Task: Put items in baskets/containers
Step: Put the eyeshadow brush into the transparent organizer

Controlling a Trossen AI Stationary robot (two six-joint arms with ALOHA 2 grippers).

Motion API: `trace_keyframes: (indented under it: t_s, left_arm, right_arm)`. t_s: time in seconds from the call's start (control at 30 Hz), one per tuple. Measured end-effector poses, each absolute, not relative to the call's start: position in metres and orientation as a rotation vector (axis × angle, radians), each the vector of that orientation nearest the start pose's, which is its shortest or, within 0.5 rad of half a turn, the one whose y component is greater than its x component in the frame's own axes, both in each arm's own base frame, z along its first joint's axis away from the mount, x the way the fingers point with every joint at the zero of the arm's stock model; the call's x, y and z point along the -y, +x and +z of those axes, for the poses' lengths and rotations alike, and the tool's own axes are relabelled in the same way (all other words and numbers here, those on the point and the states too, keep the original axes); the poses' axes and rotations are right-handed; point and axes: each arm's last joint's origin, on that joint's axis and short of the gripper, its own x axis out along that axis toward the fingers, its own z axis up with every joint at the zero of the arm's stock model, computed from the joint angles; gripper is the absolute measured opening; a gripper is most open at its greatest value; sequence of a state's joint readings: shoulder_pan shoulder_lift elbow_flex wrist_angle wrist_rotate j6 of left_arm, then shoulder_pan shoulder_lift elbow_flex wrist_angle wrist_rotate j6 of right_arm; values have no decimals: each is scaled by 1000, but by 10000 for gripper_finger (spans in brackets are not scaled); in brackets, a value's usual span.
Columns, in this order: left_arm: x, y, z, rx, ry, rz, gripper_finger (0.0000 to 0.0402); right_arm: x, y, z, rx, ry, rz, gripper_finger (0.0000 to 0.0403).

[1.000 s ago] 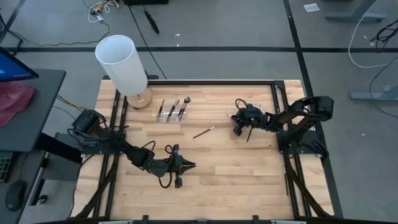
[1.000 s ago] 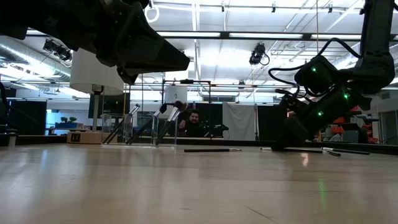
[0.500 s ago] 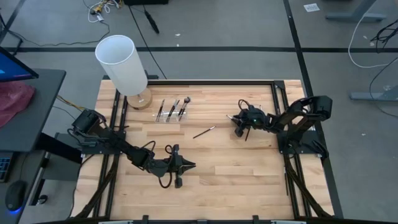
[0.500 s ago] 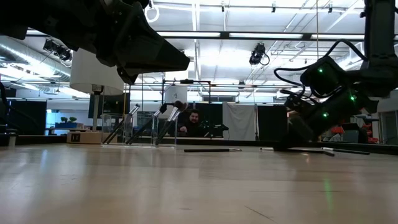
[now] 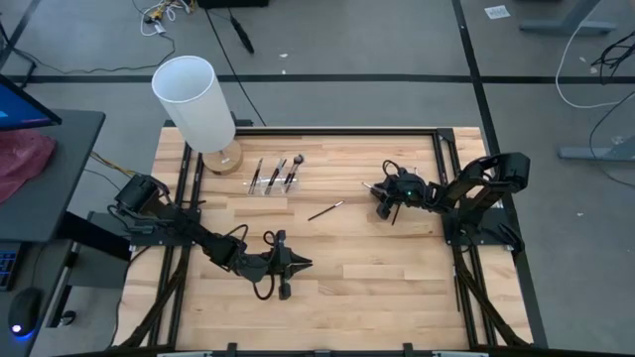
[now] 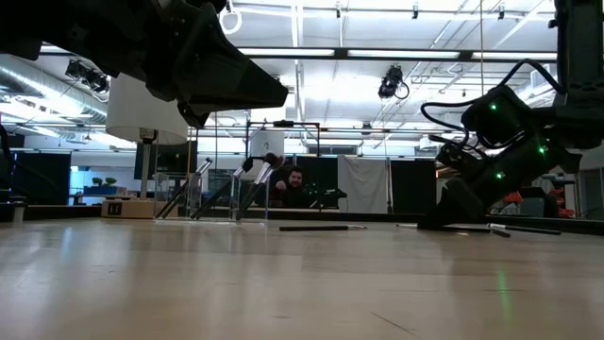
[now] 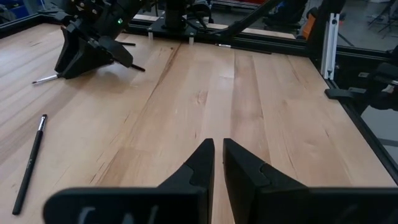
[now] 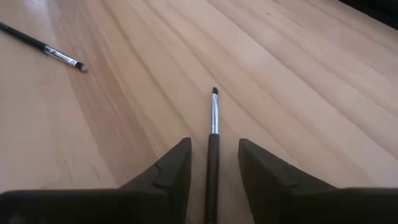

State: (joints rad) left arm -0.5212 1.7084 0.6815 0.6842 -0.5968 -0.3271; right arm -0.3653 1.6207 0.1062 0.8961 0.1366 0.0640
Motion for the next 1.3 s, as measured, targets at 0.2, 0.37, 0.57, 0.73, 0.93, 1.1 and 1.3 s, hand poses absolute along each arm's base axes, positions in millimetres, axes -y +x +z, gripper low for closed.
trace_keyframes:
  t_s: [0.2, 0.37, 0.57, 0.73, 0.93, 1.1, 1.3]
  left_arm:
    - [146, 286, 156, -274, -143, 121, 34]
    - [146, 286, 156, -274, -143, 121, 34]
    - [145, 286, 156, -275, -143, 121, 34]
    - [145, 286, 156, -275, -143, 121, 34]
    - [145, 286, 156, -275, -143, 121, 34]
    - [145, 286, 156, -274, -143, 121, 34]
    - [145, 286, 156, -274, -143, 121, 34]
  right_arm:
    - [71, 172, 71, -598, 134, -531, 174]
    - [72, 174, 71, -561, 142, -539, 175]
    - [72, 177, 63, -527, 145, -524, 163]
    - [72, 178, 57, -535, 146, -524, 150]
    - [72, 178, 51, -546, 166, -521, 98]
    - [72, 178, 48, -549, 173, -522, 32]
    - [72, 178, 47, -544, 182, -521, 12]
